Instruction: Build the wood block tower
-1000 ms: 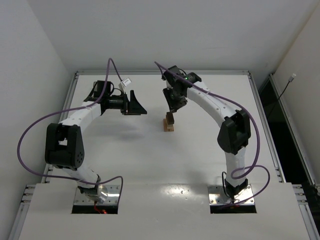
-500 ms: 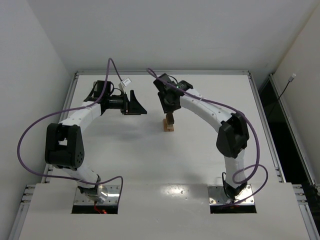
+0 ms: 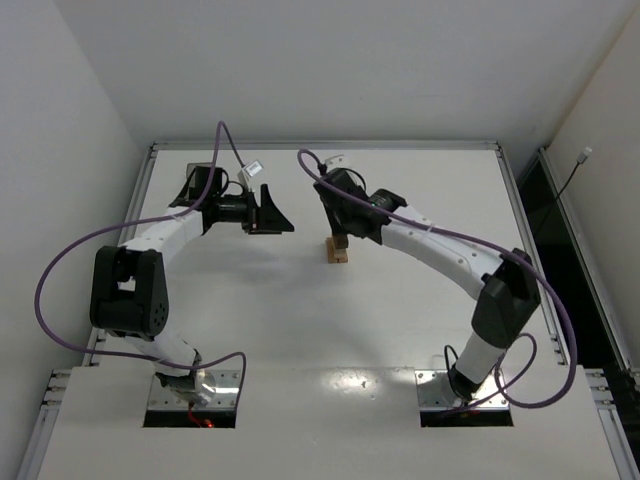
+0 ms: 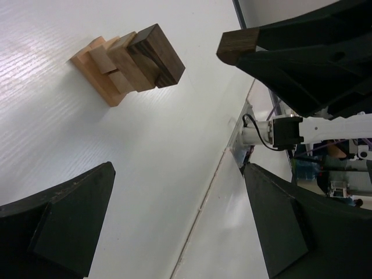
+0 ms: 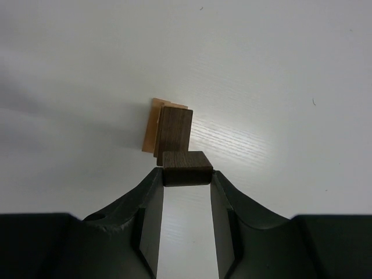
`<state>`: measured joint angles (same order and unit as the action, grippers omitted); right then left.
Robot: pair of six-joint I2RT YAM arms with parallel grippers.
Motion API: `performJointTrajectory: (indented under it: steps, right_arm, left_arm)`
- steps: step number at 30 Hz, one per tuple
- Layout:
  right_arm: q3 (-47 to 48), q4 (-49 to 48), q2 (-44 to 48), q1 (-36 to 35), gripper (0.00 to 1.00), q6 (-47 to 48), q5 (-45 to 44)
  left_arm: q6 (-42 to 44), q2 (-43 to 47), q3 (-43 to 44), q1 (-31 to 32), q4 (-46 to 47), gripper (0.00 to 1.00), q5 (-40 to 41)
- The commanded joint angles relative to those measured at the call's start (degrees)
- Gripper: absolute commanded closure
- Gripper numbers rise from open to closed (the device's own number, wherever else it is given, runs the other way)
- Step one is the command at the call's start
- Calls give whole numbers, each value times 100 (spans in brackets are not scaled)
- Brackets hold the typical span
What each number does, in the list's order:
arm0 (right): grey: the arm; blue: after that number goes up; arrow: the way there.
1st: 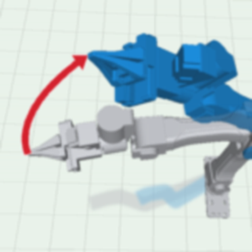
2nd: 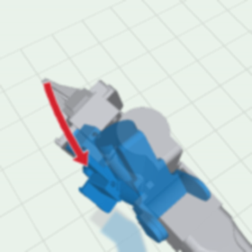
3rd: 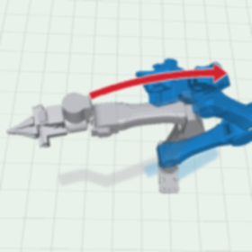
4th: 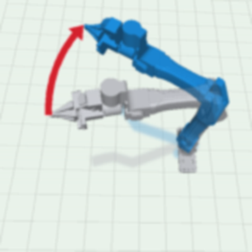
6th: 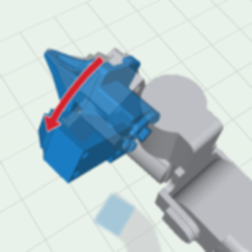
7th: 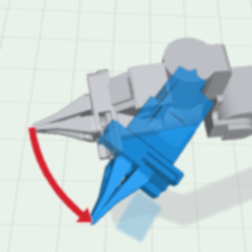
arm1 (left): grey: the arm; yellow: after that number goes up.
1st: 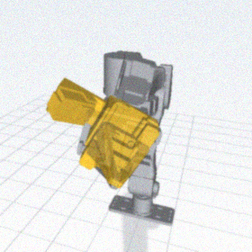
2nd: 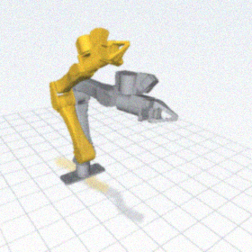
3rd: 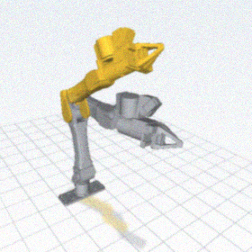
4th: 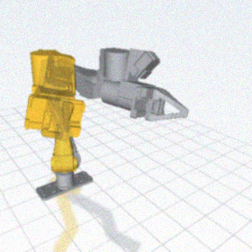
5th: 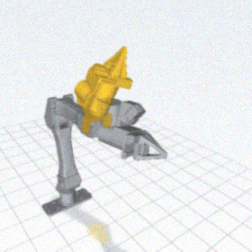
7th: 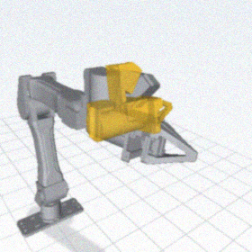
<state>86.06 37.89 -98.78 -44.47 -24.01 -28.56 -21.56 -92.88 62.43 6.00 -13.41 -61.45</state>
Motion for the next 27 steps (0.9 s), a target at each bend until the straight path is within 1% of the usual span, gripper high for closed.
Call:
performJointTrajectory:
  steps: [1,6,8,10,12,17,27]
  right_arm:
    - [-545,-921,508,-105,100,116,-335]
    - [-1458,-1687,641,-159,100,116,-519]
    - [-1583,-1890,693,-159,100,116,-519]
    - [-1584,-1943,694,-159,100,185,-519]
    - [-1452,-1943,694,-98,100,186,-274]
    - [-1346,-1890,641,-97,100,238,-72]
    - [-1075,-1838,360,8,100,239,149]
  left_arm:
    - [-24,121,-38,-29,242,8,-86]
    - [-24,174,-38,-29,295,8,-86]
    - [-24,174,-38,-29,295,8,-86]
    - [-24,174,-38,-29,295,8,-86]
    - [-84,174,-91,-29,417,8,-86]
    - [-85,227,-91,-29,418,8,-34]
    - [-85,174,-91,-29,418,8,-86]
